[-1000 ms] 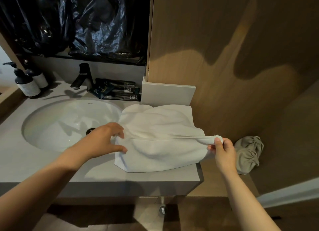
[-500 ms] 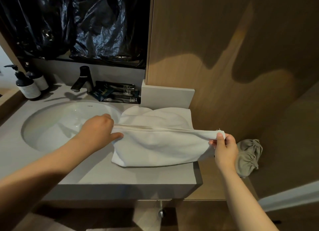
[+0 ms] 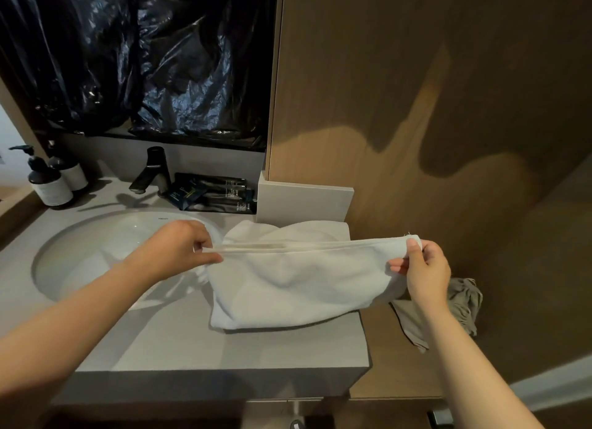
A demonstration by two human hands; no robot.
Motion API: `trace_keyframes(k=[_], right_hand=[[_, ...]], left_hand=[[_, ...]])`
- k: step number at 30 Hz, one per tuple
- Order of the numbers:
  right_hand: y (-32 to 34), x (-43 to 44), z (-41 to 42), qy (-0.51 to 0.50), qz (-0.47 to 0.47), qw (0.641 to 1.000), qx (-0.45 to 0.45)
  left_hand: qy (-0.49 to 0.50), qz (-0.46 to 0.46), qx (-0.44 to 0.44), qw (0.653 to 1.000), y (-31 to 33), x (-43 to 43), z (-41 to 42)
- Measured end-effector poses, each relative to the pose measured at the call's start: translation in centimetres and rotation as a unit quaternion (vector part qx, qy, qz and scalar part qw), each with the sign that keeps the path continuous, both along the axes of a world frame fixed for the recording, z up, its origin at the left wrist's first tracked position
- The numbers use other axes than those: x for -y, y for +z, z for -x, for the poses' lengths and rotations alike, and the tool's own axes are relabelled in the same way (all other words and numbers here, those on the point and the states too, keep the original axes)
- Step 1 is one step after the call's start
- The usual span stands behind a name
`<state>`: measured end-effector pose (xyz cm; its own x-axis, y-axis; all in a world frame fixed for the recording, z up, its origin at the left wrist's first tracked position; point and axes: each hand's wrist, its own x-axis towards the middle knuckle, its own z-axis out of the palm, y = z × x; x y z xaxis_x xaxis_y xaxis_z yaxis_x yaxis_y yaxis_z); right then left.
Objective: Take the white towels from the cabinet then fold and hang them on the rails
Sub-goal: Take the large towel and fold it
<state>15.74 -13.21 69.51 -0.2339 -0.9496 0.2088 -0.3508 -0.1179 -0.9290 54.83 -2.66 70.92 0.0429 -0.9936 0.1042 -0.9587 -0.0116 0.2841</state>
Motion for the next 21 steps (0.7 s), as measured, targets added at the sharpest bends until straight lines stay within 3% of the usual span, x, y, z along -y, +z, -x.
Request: trace_keyframes(k=[7, 13, 16, 21], right_hand=[[10.0, 4.9, -1.5, -0.008, 0.094, 0.994, 0.048], [21.2, 8.1, -2.2, -0.020, 0.218, 0.976, 0.016], [25.4, 8.8, -1.9, -0.028, 0.257, 0.966, -0.007], [29.4, 8.9, -2.0, -0.049, 0.289, 0.956, -0.008]], left_hand=[[0.030, 0.189, -0.075, 0.979, 12.2, 4.5, -1.4], [0.057, 0.287, -0.126, 0.948, 23.1, 6.2, -2.0], [0.081, 0.334, -0.186, 0.921, 26.7, 6.9, -2.2], [0.088, 0.427, -0.183, 0.881, 29.9, 7.5, -1.5]])
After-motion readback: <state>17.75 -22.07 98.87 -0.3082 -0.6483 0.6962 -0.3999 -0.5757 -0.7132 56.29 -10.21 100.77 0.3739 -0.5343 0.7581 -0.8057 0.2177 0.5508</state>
